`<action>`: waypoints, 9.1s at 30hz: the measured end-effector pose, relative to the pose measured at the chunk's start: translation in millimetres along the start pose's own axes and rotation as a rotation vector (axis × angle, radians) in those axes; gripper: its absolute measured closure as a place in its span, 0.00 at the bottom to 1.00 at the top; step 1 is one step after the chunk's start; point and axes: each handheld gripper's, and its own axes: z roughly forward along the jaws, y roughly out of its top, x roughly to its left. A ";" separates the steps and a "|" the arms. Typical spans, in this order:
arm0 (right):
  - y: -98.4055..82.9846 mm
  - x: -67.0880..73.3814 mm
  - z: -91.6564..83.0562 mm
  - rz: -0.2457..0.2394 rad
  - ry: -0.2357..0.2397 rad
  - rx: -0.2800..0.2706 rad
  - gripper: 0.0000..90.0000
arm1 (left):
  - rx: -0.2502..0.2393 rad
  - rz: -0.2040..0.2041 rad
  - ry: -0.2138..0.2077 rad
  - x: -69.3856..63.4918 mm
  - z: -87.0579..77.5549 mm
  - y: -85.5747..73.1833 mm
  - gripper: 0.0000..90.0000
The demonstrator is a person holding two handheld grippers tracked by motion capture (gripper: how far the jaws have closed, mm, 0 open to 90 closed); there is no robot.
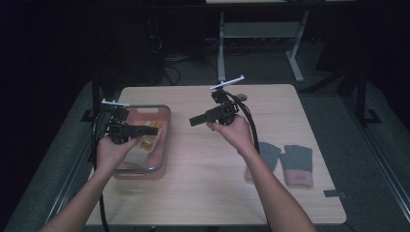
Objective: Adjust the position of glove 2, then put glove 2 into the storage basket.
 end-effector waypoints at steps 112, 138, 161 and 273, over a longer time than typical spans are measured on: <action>-199.5 -121.0 -138.7 0.178 -0.368 -0.042 0.44 | 0.147 0.256 -0.248 -146.2 140.0 -31.9 0.31; -227.6 -134.8 -157.6 0.107 -0.578 0.024 0.56 | 0.190 0.277 -0.247 -155.7 158.5 -44.0 0.32; -222.5 -141.0 -155.1 0.033 -0.656 0.082 0.64 | 0.199 0.273 -0.256 -152.6 161.7 -49.7 0.32; -183.0 -102.5 -105.6 0.181 -0.505 -0.062 0.56 | 0.226 0.137 -0.262 -166.0 227.6 -54.7 0.34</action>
